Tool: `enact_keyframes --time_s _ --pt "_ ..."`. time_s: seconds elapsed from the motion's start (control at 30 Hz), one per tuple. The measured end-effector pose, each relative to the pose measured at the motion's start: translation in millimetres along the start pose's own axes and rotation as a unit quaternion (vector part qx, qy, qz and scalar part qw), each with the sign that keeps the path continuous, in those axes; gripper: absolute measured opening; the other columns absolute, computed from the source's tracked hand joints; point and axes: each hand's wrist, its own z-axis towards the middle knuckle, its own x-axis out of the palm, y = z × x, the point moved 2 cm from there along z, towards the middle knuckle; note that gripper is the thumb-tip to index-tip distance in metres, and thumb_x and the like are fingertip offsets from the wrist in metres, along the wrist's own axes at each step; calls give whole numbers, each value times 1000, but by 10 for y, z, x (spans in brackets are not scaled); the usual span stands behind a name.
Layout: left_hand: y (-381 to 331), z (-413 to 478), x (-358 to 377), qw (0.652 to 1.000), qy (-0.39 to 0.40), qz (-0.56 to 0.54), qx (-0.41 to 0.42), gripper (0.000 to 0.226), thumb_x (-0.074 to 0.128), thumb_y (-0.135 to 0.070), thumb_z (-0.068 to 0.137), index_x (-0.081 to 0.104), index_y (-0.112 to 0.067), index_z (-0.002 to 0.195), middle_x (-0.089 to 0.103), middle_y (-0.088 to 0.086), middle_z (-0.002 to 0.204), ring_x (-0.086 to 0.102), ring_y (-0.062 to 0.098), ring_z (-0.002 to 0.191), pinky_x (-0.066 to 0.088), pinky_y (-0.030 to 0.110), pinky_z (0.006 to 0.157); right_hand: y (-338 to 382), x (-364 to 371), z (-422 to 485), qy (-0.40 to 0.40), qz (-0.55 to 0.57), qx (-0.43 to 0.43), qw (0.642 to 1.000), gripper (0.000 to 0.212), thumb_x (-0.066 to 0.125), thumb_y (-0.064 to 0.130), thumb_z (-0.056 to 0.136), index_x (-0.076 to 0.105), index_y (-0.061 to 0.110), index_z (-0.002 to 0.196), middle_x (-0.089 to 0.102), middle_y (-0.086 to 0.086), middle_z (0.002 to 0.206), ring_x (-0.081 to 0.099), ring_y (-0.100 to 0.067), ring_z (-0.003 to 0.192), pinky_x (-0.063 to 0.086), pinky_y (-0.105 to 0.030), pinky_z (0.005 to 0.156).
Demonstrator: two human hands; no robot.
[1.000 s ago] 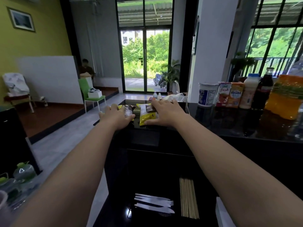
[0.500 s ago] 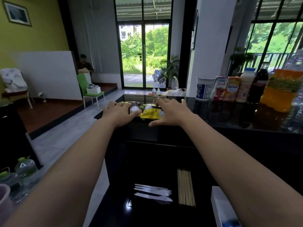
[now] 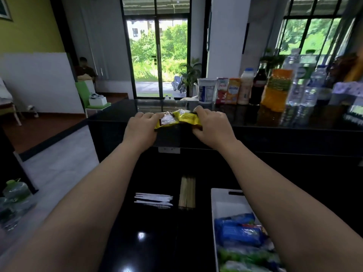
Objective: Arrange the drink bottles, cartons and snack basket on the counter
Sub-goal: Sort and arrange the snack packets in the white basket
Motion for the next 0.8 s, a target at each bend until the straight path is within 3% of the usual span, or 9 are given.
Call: enact_keyframes --time_s 0.17,0.27,0.37,0.5,0.6,0.7,0.8 --pt "-1054 -310 -53 997 -31 -75 18 59 61 -17 80 45 -25 137 57 4 132 50 33 113 43 42 88 -493 -441 -753 -34 42 41 998 45 62 37 81 48 18 119 64 -5 97 61 -30 84 41 -37 71" --pt "-1621 -550 42 988 -7 -155 17 52 57 -21 84 47 -27 134 55 2 133 54 31 110 46 41 83 -843 -572 -1222 17 101 98 990 41 60 37 83 44 20 117 61 -3 95 59 -27 78 41 -34 60" --pt "-2069 -824 250 971 85 -223 24 43 56 -26 88 50 -34 129 59 0 124 60 28 104 50 39 77 -1164 -563 -1681 125 135 167 969 36 58 45 86 43 23 110 58 1 90 57 -23 74 42 -35 57" --pt "-2499 -1163 601 943 259 -203 56 44 61 -31 89 49 -34 131 63 3 122 59 26 107 49 34 79 -1473 -412 -2286 258 136 227 929 32 60 43 84 50 17 98 62 -3 87 60 -24 79 50 -38 68" --pt "-2642 -1278 773 930 308 -179 88 46 63 -24 88 48 -25 132 60 6 124 57 26 109 47 34 78 -1573 -242 -2586 325 112 234 909 25 61 32 85 56 15 103 65 -8 100 61 -25 90 50 -35 73" --pt "-2718 -1306 917 910 375 -140 110 58 66 -23 88 41 -20 141 52 8 136 52 25 119 46 35 87 -1579 -84 -2737 391 81 208 893 35 62 28 89 55 13 119 60 -8 114 57 -25 100 44 -31 70" --pt "-2763 -1334 1048 880 445 -100 134 64 70 -23 85 41 -14 141 47 9 142 45 27 128 41 35 94 -1542 42 -2803 488 119 217 837 38 66 20 87 47 17 119 51 -9 110 50 -26 97 41 -30 59"
